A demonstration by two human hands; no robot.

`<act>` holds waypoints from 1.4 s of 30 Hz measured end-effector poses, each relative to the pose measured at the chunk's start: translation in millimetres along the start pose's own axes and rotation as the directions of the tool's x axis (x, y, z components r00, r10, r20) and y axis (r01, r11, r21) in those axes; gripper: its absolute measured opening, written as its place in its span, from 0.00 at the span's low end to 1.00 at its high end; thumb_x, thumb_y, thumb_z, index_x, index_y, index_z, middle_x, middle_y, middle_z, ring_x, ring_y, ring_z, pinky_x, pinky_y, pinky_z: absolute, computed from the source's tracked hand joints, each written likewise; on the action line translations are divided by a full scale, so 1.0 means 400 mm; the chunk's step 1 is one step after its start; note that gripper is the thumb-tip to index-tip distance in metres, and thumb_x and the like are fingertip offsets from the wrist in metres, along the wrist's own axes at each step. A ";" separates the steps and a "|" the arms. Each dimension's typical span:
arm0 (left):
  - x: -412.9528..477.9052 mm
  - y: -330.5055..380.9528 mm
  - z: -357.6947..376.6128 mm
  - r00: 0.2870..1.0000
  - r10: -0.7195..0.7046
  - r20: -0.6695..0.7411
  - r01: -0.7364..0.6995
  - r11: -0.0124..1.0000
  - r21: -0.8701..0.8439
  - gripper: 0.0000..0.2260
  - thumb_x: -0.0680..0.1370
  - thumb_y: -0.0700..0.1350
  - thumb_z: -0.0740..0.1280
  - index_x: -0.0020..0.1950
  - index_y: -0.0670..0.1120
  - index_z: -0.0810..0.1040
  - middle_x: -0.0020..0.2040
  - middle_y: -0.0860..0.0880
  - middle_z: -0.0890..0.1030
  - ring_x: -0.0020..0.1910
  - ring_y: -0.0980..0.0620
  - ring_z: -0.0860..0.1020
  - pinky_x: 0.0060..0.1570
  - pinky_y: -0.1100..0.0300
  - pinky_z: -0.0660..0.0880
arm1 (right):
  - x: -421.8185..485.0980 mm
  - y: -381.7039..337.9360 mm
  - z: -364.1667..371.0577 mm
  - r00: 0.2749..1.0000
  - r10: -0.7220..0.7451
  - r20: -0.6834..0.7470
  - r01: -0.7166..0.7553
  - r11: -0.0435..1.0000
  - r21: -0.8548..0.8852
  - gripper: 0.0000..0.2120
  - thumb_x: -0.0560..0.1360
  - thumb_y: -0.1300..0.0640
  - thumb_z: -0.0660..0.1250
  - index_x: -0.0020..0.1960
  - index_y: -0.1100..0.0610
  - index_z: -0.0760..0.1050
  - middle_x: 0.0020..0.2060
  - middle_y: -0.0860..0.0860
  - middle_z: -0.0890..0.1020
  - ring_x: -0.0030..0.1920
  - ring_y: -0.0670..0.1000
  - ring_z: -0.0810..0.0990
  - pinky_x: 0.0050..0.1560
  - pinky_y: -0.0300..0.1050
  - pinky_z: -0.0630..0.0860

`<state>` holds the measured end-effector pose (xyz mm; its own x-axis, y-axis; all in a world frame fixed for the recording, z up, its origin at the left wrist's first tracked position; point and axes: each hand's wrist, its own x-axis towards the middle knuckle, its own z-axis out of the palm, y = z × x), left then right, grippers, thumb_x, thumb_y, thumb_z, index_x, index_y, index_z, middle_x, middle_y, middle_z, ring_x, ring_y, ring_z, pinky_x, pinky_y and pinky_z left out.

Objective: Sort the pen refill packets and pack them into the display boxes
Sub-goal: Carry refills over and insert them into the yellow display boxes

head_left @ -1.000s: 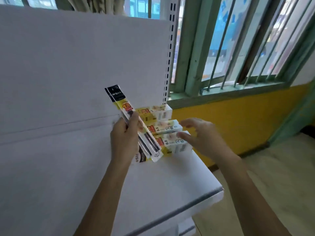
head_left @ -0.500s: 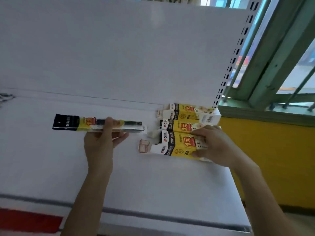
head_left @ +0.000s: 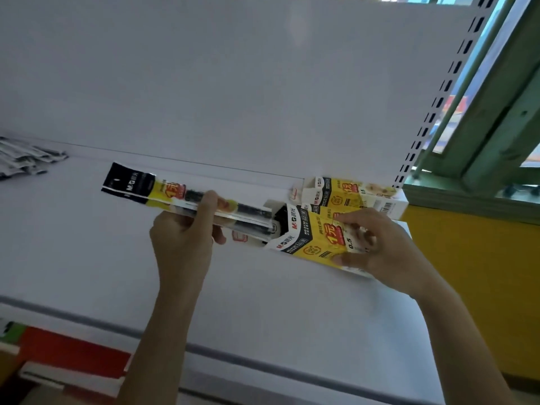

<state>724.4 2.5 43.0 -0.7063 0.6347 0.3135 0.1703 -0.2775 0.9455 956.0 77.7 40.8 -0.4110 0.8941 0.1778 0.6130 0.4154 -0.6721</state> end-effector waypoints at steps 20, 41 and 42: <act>-0.026 -0.032 0.080 0.856 -0.196 0.479 0.138 0.978 0.154 0.04 0.74 0.49 0.69 0.44 0.59 0.79 0.41 0.62 0.82 0.41 0.67 0.80 0.38 0.71 0.75 | 0.006 0.011 0.015 0.995 -0.090 -0.041 0.082 0.980 -0.184 0.31 0.63 0.55 0.78 0.64 0.52 0.72 0.53 0.43 0.71 0.55 0.44 0.64 0.56 0.37 0.62; -0.035 -0.021 0.091 0.927 0.008 0.376 -0.107 0.964 0.243 0.04 0.73 0.43 0.69 0.41 0.52 0.79 0.42 0.56 0.83 0.39 0.62 0.79 0.32 0.72 0.73 | -0.023 0.027 -0.016 0.998 -0.034 -0.053 0.022 0.974 -0.225 0.32 0.64 0.53 0.77 0.66 0.49 0.70 0.55 0.42 0.71 0.58 0.44 0.65 0.57 0.38 0.63; -0.037 -0.017 0.090 0.929 0.053 0.367 -0.159 0.951 0.264 0.06 0.73 0.42 0.69 0.39 0.53 0.78 0.41 0.56 0.82 0.40 0.62 0.79 0.34 0.73 0.73 | -0.023 0.029 -0.018 0.998 -0.030 -0.060 0.015 0.972 -0.236 0.33 0.64 0.52 0.77 0.66 0.49 0.70 0.55 0.42 0.71 0.58 0.44 0.65 0.56 0.38 0.63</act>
<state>758.3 21.1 35.1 -0.3946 0.8395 0.3735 0.4557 -0.1742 0.8729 972.0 75.4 36.6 -0.3876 0.8899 0.2406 0.7487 0.4561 -0.4810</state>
